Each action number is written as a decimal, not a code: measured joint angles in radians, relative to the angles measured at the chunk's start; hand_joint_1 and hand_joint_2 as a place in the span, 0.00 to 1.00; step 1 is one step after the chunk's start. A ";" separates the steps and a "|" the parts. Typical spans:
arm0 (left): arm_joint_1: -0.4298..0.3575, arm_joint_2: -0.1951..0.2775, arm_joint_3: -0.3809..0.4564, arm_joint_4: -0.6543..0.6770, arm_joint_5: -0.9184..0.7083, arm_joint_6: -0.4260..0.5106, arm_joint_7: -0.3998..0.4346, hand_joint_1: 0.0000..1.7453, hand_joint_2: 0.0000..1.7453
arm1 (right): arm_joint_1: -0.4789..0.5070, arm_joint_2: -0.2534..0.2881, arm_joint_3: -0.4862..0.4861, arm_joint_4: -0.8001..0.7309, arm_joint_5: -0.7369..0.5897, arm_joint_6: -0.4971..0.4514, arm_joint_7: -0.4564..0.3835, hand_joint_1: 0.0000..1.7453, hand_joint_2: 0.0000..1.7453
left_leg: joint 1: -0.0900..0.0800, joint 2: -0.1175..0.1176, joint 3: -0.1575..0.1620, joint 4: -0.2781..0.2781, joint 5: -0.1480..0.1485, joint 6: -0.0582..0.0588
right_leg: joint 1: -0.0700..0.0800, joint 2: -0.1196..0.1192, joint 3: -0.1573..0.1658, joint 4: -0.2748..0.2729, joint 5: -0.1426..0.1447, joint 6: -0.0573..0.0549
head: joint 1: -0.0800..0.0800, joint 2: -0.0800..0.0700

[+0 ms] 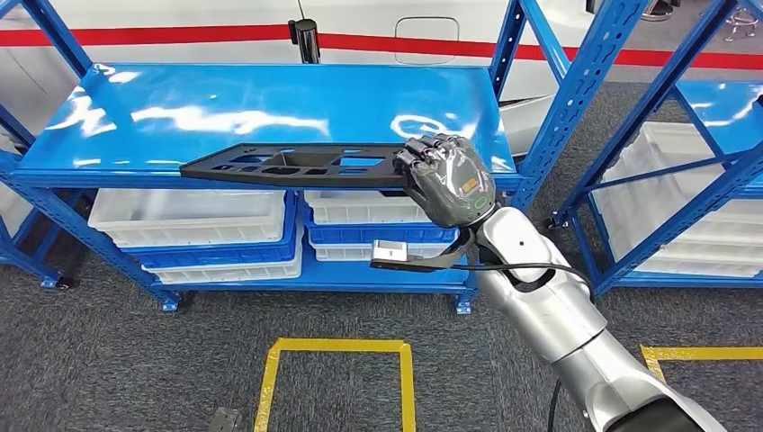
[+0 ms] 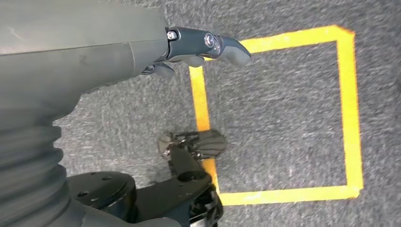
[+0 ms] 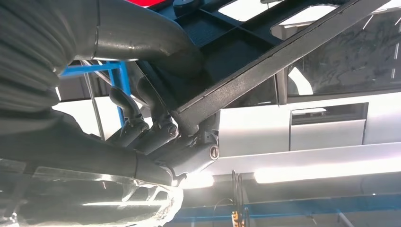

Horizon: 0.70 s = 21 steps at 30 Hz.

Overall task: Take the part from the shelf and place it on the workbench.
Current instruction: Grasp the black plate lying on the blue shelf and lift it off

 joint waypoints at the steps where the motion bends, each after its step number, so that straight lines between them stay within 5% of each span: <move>1: 0.000 -0.001 0.000 0.000 0.000 0.000 0.002 0.00 1.00 | -0.002 0.000 0.000 0.000 0.000 0.000 0.000 0.88 1.00 | -0.004 0.000 -0.009 0.002 0.008 -0.003 | 0.005 -0.001 0.060 -0.079 0.007 -0.004 | 0.000 0.000; 3: 0.000 -0.003 0.000 0.000 0.000 0.000 0.005 0.00 1.00 | -0.005 0.002 0.000 0.000 0.002 0.000 0.000 0.88 1.00 | -0.009 0.001 -0.023 0.004 0.027 -0.010 | 0.015 -0.003 0.142 -0.207 -0.001 -0.016 | -0.003 0.000; 4: 0.000 -0.004 0.000 0.000 0.000 0.000 0.007 0.00 1.00 | -0.006 0.003 0.000 0.000 0.003 0.000 0.000 0.88 1.00 | -0.010 0.001 -0.028 0.005 0.035 -0.014 | 0.019 -0.003 0.155 -0.233 -0.005 -0.019 | -0.004 0.000; 7: 0.002 -0.003 0.000 0.000 0.000 0.000 0.011 0.00 1.00 | -0.005 0.005 0.001 0.001 0.004 0.000 0.000 0.88 1.00 | -0.004 -0.002 -0.046 0.014 0.034 -0.028 | 0.003 -0.005 0.137 -0.242 0.014 -0.036 | -0.006 0.000; 9: 0.003 -0.001 0.000 0.000 0.000 0.000 0.012 0.00 1.00 | -0.004 0.009 0.001 0.001 0.004 0.000 0.000 0.88 1.00 | 0.005 -0.007 -0.074 0.080 -0.045 -0.046 | -0.009 -0.007 0.119 -0.244 0.037 -0.053 | -0.009 0.000; 11: 0.003 -0.001 0.000 0.000 0.000 0.000 0.013 0.00 1.00 | -0.004 0.012 0.002 0.001 0.004 0.000 0.000 0.88 1.00 | 0.017 -0.009 -0.108 0.208 -0.140 -0.065 | -0.008 -0.008 0.094 -0.243 0.059 -0.058 | -0.012 0.000; 13: 0.003 -0.001 0.000 0.000 0.000 0.000 0.013 0.00 1.00 | -0.002 0.013 0.002 0.002 0.004 0.000 0.000 0.88 1.00 | 0.030 -0.009 -0.118 0.304 -0.165 -0.079 | -0.010 -0.008 0.070 -0.241 0.078 -0.051 | -0.012 0.000; 14: 0.003 0.000 0.000 0.000 0.000 0.000 0.013 0.00 1.00 | -0.001 0.013 0.003 0.002 0.004 0.000 0.000 0.88 1.00 | 0.037 -0.009 -0.102 0.306 -0.146 -0.086 | -0.012 -0.008 0.058 -0.239 0.086 -0.046 | -0.011 0.000; 16: 0.003 0.000 0.000 0.000 0.000 0.000 0.014 0.00 1.00 | -0.001 0.013 0.004 0.002 0.002 0.000 -0.002 0.88 1.00 | 0.050 -0.008 -0.028 0.234 -0.093 -0.099 | -0.020 -0.007 0.031 -0.230 0.101 -0.032 | -0.012 0.000; 18: 0.002 -0.001 0.000 0.000 0.000 -0.001 0.015 0.00 1.00 | -0.001 0.012 0.003 0.001 -0.004 -0.002 -0.010 0.88 1.00 | 0.055 -0.014 0.060 0.109 -0.094 -0.108 | -0.022 -0.006 0.011 -0.217 0.111 -0.018 | -0.013 0.000; 20: 0.001 -0.001 0.000 0.000 0.000 -0.003 0.017 0.00 1.00 | -0.002 0.011 0.001 0.000 -0.026 -0.003 -0.030 0.88 1.00 | 0.048 -0.022 0.095 0.043 -0.116 -0.099 | -0.016 -0.005 0.001 -0.214 0.127 0.001 | -0.014 0.000; 21: 0.001 -0.001 0.000 0.000 0.000 -0.004 0.018 0.00 1.00 | -0.003 0.010 0.000 0.000 -0.039 -0.003 -0.039 0.88 1.00 | 0.042 -0.024 0.093 0.035 -0.113 -0.085 | -0.013 -0.005 -0.002 -0.217 0.137 0.014 | -0.014 0.000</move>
